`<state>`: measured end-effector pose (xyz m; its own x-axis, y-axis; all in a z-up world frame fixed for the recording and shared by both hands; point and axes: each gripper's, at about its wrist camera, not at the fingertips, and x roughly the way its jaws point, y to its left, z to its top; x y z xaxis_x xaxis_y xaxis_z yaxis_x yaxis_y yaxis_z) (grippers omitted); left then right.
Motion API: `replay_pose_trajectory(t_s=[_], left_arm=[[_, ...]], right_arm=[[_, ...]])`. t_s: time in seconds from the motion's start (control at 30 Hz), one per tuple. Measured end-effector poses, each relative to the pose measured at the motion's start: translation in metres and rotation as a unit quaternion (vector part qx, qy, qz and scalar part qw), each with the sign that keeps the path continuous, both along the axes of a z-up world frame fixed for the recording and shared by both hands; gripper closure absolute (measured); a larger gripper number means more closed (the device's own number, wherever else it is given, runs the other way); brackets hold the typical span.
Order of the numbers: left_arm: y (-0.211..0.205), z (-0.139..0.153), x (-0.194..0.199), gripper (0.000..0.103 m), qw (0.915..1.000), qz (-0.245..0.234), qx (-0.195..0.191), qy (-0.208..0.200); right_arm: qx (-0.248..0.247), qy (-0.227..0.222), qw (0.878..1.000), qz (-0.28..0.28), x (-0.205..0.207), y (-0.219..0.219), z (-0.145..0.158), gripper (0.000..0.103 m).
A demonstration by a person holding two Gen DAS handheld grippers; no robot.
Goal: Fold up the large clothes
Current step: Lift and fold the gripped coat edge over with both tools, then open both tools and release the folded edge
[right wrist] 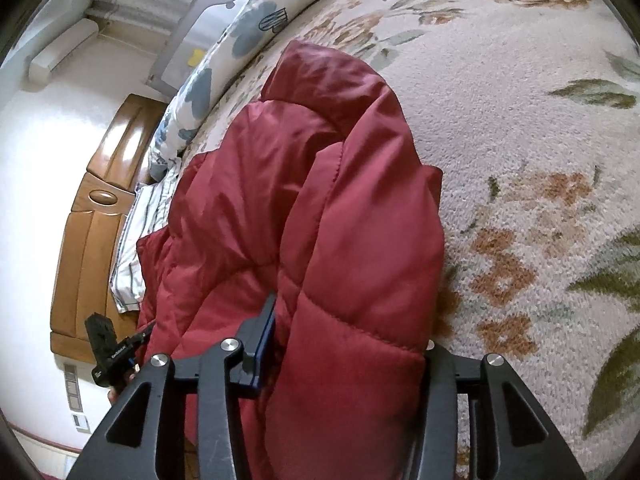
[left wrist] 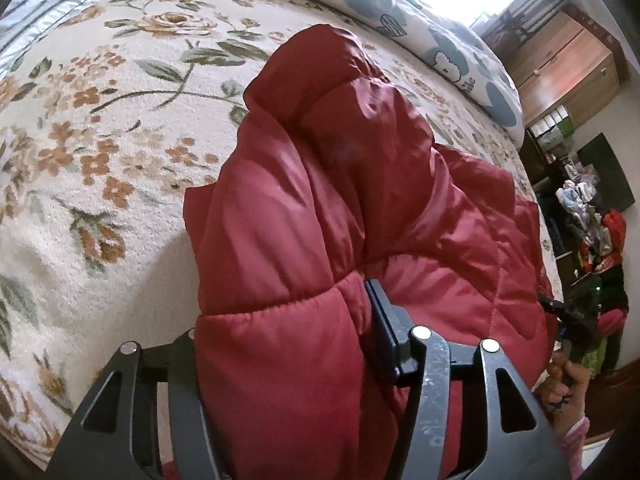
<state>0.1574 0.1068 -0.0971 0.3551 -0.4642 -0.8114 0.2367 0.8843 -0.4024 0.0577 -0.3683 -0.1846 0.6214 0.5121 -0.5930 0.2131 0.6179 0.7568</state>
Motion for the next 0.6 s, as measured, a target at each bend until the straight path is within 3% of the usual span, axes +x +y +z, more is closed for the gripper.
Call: replay_pose_trajectory(t_s=[0.3, 0.47, 0.6], left_arm=[[0.0, -0.005, 0.002, 0.041, 1.0, 0.004, 0.007, 0.006], [-0.004, 0.003, 0.005, 0.036, 0.9996, 0.002, 0.026, 0.012], [-0.006, 0.011, 0.012, 0.027, 0.9988, 0.002, 0.046, 0.016]], right_arm=[[0.0, 0.003, 1.0, -0.003, -0.006, 0.0, -0.003, 0.054], [-0.03, 0.01, 1.0, -0.002, -0.004, 0.002, 0.003, 0.042], [-0.077, 0.02, 0.997, -0.008, 0.0, 0.003, 0.016, 0.029]])
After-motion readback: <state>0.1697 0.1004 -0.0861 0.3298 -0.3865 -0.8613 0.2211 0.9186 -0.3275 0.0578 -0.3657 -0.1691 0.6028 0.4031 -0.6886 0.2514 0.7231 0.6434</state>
